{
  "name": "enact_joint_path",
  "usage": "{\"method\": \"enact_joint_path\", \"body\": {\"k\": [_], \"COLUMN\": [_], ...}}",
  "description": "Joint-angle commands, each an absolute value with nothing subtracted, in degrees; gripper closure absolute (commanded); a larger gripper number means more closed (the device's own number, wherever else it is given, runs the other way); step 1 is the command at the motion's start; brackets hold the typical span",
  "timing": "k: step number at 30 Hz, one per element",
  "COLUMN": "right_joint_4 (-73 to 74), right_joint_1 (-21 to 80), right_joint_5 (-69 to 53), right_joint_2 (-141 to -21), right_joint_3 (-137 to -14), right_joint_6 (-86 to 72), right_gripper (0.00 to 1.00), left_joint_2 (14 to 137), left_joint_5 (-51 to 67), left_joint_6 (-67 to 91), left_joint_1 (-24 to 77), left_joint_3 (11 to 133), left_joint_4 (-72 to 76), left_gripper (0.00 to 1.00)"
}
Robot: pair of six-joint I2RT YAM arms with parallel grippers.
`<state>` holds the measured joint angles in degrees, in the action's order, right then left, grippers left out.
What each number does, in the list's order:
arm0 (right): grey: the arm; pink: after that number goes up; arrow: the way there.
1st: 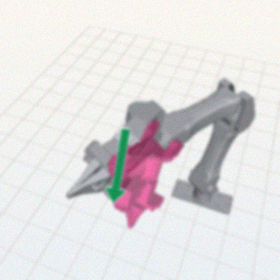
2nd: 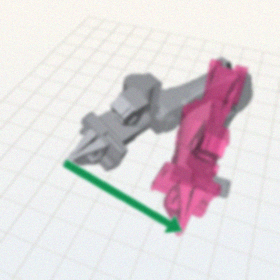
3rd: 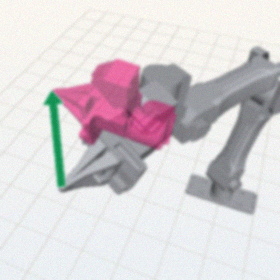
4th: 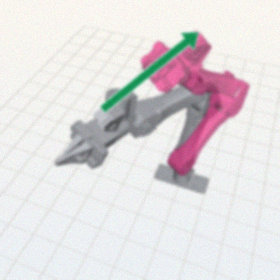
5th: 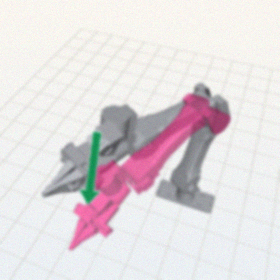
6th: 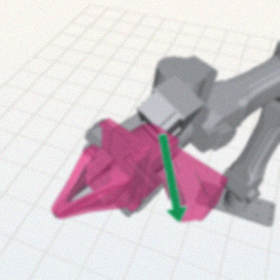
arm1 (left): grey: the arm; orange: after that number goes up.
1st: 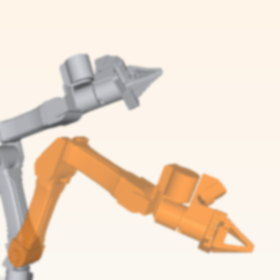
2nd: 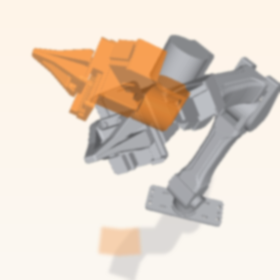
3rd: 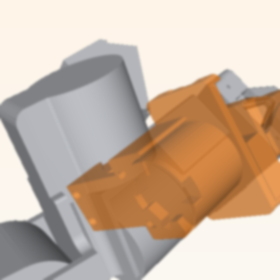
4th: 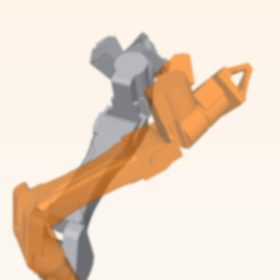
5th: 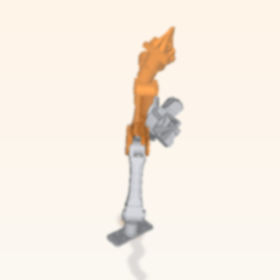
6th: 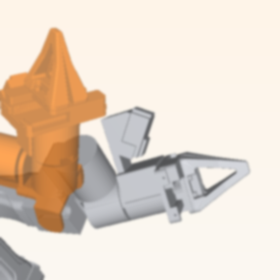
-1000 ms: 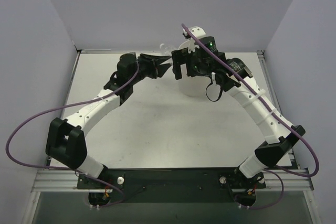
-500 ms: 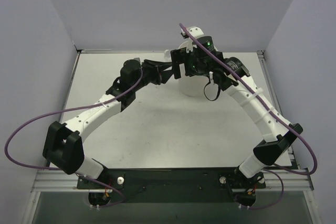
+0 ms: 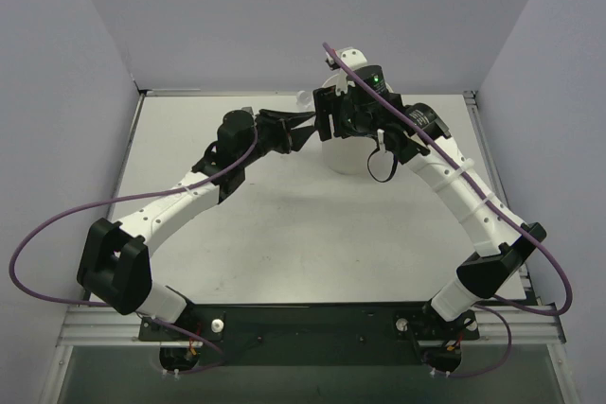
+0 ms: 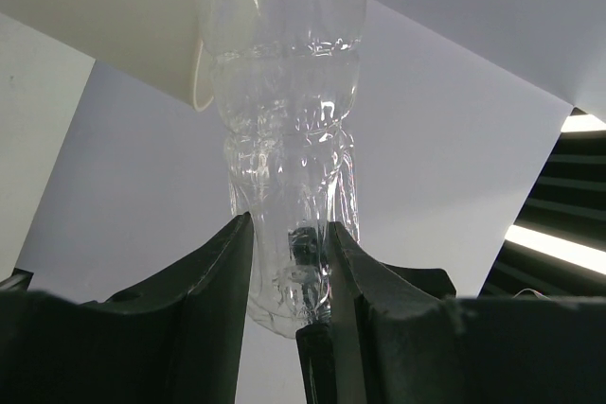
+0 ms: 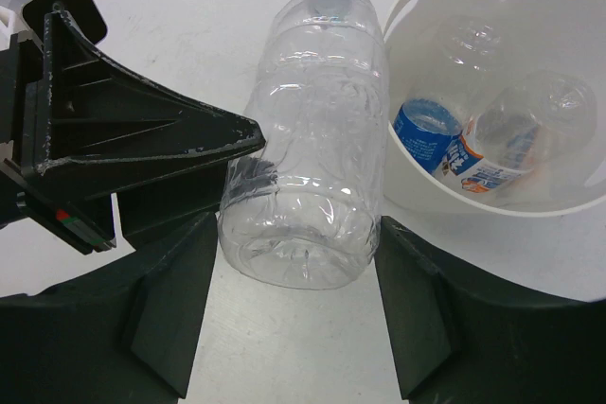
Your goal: Put the plastic bottles in the bin
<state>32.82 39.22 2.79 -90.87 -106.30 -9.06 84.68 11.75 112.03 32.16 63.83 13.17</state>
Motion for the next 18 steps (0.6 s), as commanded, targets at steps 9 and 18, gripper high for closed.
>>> {"method": "enact_joint_path", "body": {"k": [9, 18], "right_joint_4": [32.8, 35.2], "right_joint_1": [38.9, 31.4], "right_joint_5": [3.1, -2.6], "right_joint_2": [-89.4, -86.5], "right_joint_3": [-106.3, -109.2], "right_joint_6": [-9.9, -17.4], "right_gripper": [0.52, 0.55], "left_joint_2": [82.0, 78.8], "left_joint_5": [9.8, 11.4], "left_joint_6": [112.2, 99.8], "left_joint_1": [32.1, 26.1], "left_joint_3": [64.9, 65.7], "left_joint_4": [14.9, 3.3], "left_gripper": [0.32, 0.07]}}
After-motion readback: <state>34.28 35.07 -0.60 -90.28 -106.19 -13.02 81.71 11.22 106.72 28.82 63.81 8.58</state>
